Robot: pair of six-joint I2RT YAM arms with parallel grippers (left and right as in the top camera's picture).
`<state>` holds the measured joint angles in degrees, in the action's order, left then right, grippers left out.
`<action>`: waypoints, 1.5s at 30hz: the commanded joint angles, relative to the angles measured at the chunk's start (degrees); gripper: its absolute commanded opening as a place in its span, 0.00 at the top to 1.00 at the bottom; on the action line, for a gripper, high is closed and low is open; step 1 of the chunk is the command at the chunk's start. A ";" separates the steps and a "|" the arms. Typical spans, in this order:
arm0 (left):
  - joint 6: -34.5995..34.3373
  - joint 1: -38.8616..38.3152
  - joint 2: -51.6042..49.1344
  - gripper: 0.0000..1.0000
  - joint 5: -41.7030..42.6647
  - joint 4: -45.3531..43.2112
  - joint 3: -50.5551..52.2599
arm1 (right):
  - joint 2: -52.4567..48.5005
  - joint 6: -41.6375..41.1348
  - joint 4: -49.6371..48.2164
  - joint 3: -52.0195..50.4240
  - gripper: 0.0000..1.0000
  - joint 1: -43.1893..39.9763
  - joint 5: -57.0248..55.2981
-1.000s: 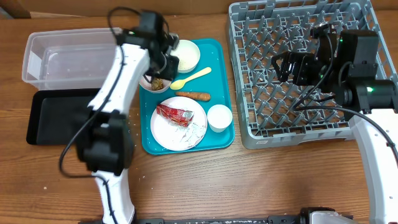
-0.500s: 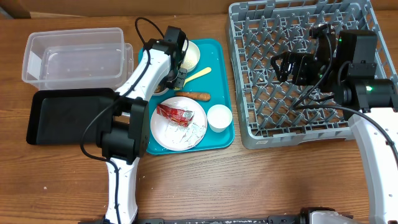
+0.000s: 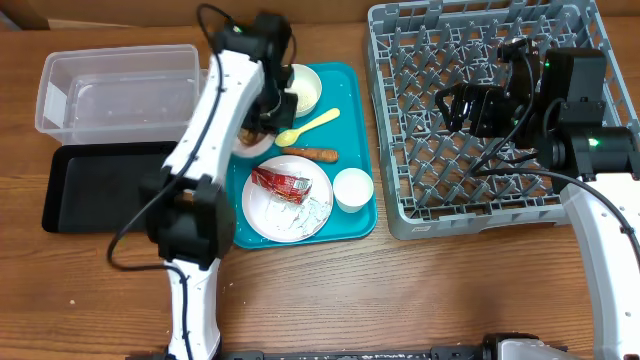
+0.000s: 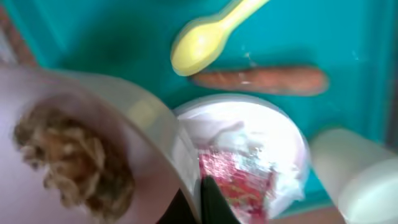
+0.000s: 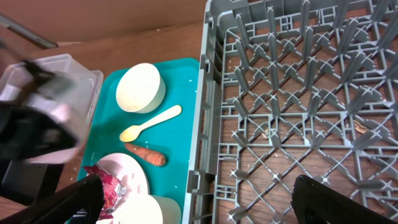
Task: Sort waste into correct bins and load items into the dishwasher
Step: 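Carry the pink bowl left and tip the mushroom onto the black tray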
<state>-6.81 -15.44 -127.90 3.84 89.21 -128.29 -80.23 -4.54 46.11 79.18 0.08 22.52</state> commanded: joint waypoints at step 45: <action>33.77 68.17 24.13 0.96 84.32 -43.63 57.27 | -0.17 -0.33 0.79 1.90 0.00 -0.09 3.08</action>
<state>28.91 53.93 -104.07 85.89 48.29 -71.16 -80.27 -4.71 46.72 79.20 0.08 25.28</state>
